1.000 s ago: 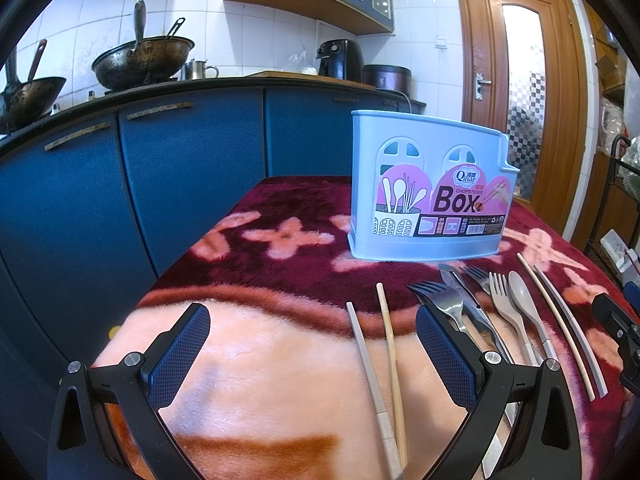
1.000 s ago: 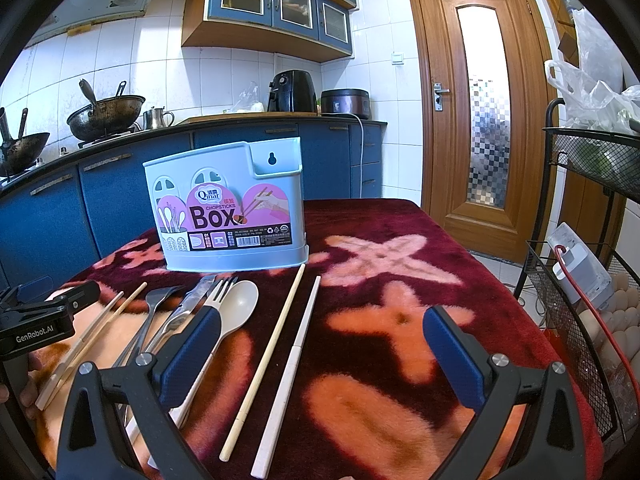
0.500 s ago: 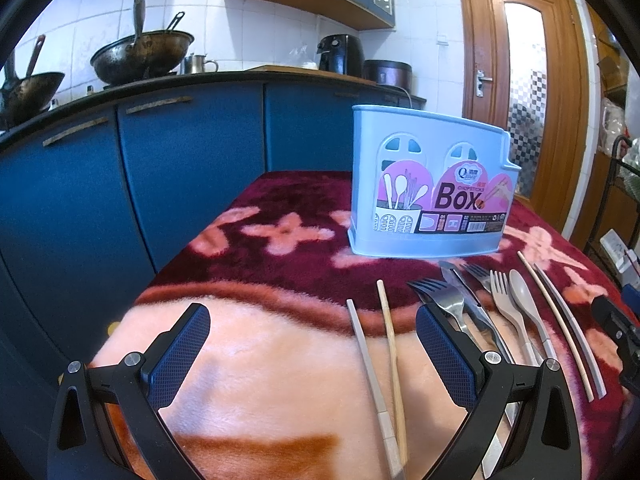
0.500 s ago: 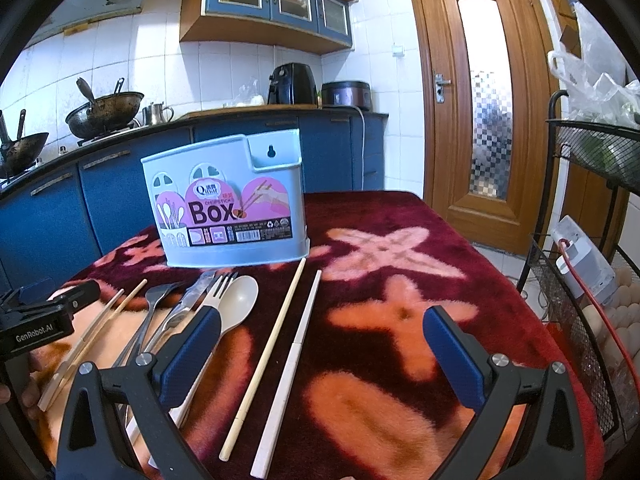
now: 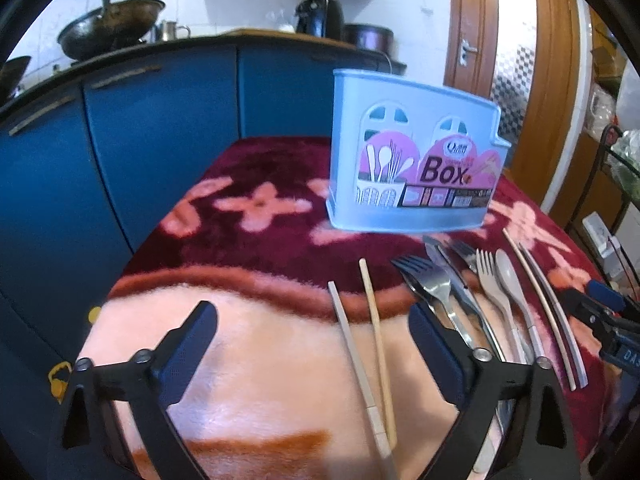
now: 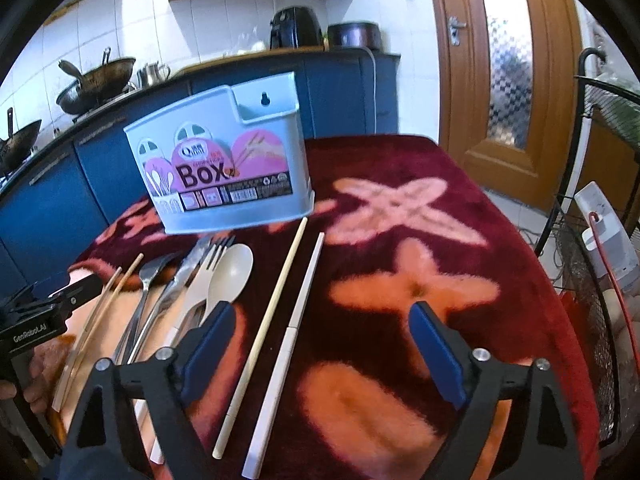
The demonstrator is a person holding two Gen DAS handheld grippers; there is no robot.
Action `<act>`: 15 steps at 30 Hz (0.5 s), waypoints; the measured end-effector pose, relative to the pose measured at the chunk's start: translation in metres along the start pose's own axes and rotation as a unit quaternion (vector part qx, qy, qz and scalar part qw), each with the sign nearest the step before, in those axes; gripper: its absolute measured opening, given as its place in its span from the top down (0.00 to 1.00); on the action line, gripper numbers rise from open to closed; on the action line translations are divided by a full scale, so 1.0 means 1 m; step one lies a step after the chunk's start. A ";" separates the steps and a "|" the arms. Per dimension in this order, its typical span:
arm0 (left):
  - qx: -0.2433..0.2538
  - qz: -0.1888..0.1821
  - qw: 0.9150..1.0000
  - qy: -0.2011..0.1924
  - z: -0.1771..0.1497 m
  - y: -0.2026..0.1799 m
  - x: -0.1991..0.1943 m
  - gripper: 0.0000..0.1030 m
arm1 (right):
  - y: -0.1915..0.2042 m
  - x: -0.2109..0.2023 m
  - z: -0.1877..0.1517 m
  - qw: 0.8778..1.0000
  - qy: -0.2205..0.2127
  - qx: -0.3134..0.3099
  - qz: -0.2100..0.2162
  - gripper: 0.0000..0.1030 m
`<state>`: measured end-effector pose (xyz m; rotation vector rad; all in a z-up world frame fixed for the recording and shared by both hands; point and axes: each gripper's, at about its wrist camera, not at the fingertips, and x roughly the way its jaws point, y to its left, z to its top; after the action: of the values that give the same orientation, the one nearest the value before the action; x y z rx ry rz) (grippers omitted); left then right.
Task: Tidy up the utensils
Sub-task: 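Close the left tool on a pale chopstick while the right tool grasps a white chopstick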
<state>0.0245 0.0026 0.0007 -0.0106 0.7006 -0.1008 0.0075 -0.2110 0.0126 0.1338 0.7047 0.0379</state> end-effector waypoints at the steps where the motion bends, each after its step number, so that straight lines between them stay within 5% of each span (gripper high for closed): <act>1: 0.003 0.001 1.000 0.009 0.001 0.000 0.002 0.14 | -0.001 0.002 0.002 1.000 0.007 0.000 0.000 0.16; 7: -0.001 -0.002 0.997 0.073 0.003 0.009 0.018 0.32 | -0.008 0.017 0.012 0.998 0.056 -0.003 -0.003 0.28; 15: 0.036 0.003 0.992 0.120 0.003 0.003 0.028 0.33 | -0.004 0.033 0.023 0.993 0.108 -0.041 -0.005 0.48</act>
<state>0.0483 0.0029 -0.0151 0.0744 0.9376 -0.1232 0.0476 -0.2151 0.0078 0.0472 0.9194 0.0721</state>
